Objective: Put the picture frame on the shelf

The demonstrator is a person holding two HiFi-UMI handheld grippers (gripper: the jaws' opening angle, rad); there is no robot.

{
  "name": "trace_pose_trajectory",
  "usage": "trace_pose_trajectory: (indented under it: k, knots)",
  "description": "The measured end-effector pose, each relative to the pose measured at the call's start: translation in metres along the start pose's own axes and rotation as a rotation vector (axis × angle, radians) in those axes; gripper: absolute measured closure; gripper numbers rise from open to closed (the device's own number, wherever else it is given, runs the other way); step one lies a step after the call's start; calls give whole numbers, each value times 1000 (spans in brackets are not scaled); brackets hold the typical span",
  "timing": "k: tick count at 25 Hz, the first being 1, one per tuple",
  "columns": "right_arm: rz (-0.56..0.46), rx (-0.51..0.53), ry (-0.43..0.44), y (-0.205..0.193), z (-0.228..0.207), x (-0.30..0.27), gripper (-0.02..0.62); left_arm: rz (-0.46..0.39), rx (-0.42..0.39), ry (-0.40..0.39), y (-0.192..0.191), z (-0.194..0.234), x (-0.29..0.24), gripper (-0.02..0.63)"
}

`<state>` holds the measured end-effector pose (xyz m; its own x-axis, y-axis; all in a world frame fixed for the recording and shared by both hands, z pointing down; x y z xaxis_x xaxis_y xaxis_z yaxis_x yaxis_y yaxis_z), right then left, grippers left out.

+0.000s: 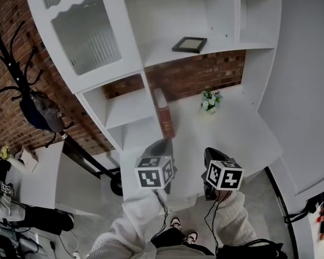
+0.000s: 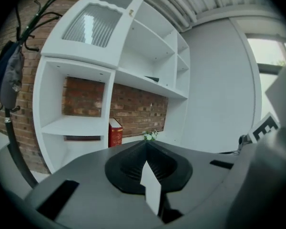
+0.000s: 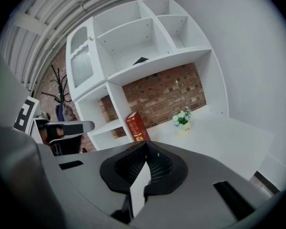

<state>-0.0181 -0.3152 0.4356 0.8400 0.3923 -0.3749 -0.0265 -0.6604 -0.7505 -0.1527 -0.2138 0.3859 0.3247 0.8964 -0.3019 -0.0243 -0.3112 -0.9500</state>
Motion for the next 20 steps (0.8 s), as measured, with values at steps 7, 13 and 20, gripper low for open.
trace_pose_trajectory:
  k: [7,13,20]
  knots:
    - [-17,39,-8,2,25,4,571,-7,58,-10,-11,3,10,597]
    - [-35,51,-2,2,48,-3,571,-8,50,-50,-19,12,9,597]
    - [-61,87,-36,8,56,-3,572,-16,59,-74,-16,21,6,598]
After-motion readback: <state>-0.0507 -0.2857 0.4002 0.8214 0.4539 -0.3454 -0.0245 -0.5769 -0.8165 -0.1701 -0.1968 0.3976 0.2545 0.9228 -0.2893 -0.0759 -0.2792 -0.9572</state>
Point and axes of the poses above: the fingertips, and each gripper's own axes: x backward along the fingers, z to its left, y out of its top, the point moved 3 cm from there along x, backward along the fingers, and after that the axes turned 15 degrees about -x, right-handed, at the moved point
